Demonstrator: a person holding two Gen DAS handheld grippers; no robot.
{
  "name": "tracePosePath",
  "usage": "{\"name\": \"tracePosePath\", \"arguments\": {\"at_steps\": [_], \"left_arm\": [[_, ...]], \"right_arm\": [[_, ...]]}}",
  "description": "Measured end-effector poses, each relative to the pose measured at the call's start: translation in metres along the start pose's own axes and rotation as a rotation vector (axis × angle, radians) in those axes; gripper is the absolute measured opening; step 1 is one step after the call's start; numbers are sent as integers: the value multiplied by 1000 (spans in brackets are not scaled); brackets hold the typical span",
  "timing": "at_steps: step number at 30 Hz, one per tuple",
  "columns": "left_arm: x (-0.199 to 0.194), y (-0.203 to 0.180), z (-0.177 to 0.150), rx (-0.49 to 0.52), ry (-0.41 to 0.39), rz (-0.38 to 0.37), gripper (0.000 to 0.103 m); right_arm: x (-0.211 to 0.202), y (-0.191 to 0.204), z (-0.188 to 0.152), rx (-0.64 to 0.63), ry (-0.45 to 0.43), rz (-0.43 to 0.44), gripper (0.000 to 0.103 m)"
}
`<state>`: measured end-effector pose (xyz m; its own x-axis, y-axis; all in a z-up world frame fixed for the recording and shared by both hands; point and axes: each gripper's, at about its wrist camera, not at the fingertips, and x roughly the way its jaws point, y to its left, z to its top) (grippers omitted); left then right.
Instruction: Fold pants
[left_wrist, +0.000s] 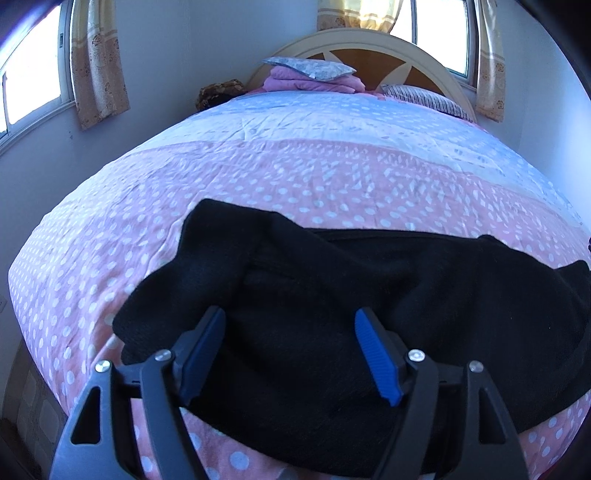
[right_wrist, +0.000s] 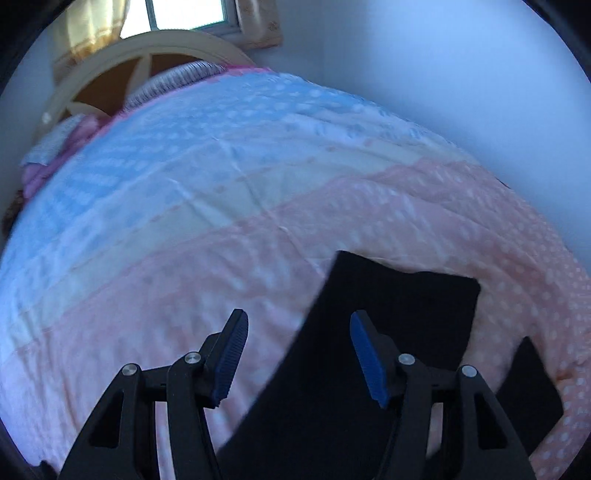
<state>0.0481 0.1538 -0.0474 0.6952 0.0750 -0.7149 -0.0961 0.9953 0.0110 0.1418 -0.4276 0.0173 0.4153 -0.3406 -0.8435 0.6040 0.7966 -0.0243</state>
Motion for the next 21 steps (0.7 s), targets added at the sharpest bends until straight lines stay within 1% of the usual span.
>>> {"name": "tracePosePath", "arguments": {"at_steps": [1, 2, 3, 5, 6, 7, 8, 9, 10, 12, 14, 16, 17, 19, 21], "left_arm": [[0, 0, 0, -2, 0, 2, 76], [0, -1, 0, -3, 1, 7, 76], [0, -2, 0, -2, 4, 11, 76], [0, -2, 0, -3, 12, 14, 76], [0, -2, 1, -5, 16, 12, 76], [0, -1, 1, -6, 19, 11, 76], [0, -1, 1, -5, 21, 12, 76], [0, -2, 2, -2, 22, 13, 76], [0, -2, 2, 0, 23, 14, 76], [1, -2, 2, 0, 27, 13, 76], [1, -1, 3, 0, 30, 10, 76], [1, -1, 3, 2, 33, 8, 76], [1, -1, 4, 1, 34, 8, 76], [1, -1, 4, -3, 38, 8, 77], [2, -2, 5, -5, 41, 11, 77]], "right_arm": [[18, -5, 4, -1, 46, -18, 59], [33, -5, 3, 4, 74, -8, 59], [42, -5, 3, -21, 79, -23, 59], [43, 2, 6, -78, 57, -51, 59], [41, 1, 8, -73, 63, -41, 58], [43, -5, 11, -61, 65, -23, 48], [41, -9, 13, -62, 67, -18, 21], [35, -23, 12, -61, 62, -4, 8], [29, -35, 14, -39, 56, 37, 6], [7, -63, 11, 37, 16, 168, 6], [-34, -96, -2, 82, -82, 271, 6], [-70, -129, -19, 122, -156, 360, 6], [-87, -148, -31, 143, -184, 386, 6], [-106, -180, -53, 189, -218, 397, 6], [-114, -215, -76, 266, -221, 455, 6]]}}
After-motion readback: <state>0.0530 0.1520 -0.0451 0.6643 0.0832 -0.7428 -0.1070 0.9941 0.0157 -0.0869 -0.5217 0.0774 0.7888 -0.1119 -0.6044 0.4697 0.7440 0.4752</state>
